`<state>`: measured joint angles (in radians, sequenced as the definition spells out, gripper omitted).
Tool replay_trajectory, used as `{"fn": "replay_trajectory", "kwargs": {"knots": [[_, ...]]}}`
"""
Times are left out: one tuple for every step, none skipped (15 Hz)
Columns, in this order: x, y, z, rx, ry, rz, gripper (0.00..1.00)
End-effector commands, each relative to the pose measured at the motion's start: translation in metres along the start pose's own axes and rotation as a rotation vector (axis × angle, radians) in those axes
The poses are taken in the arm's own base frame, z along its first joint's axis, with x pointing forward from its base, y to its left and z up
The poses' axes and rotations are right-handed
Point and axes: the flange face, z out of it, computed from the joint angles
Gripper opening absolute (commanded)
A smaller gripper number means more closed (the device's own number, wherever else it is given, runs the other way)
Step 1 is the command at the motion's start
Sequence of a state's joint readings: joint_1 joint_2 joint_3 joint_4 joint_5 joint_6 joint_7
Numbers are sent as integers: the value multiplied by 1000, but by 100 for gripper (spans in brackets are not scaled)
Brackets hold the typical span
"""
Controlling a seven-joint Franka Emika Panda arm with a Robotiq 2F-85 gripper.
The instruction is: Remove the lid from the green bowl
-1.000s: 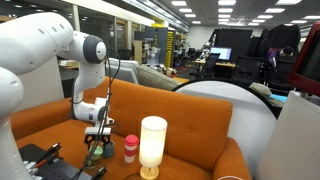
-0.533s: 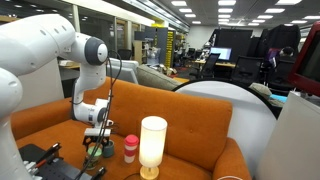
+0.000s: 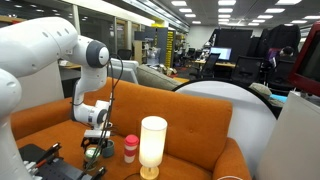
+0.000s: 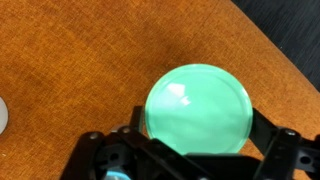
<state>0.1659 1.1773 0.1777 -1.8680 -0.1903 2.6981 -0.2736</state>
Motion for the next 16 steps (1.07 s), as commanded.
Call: {"fn": "replay_trajectory", "kwargs": {"knots": [[2,10,6,30,-12,-18,100],[3,10,6,32,-13,-23,93],[3,11,5,35,-12,-29,74],[4,11,3,34,-10,-31,70],[5,11,1,33,-7,-33,69],[6,12,0,29,-5,-34,69],[6,12,-2,27,-3,-35,69],[7,12,-3,25,-1,-34,69],[8,12,-4,23,0,-34,69],[7,12,-5,21,1,-33,69],[8,12,-5,19,3,-33,69],[8,12,-6,17,6,-32,69],[8,13,-7,16,8,-31,69],[9,13,-9,14,11,-32,69],[10,12,-10,11,13,-33,69],[10,12,-13,8,15,-34,69]]}}
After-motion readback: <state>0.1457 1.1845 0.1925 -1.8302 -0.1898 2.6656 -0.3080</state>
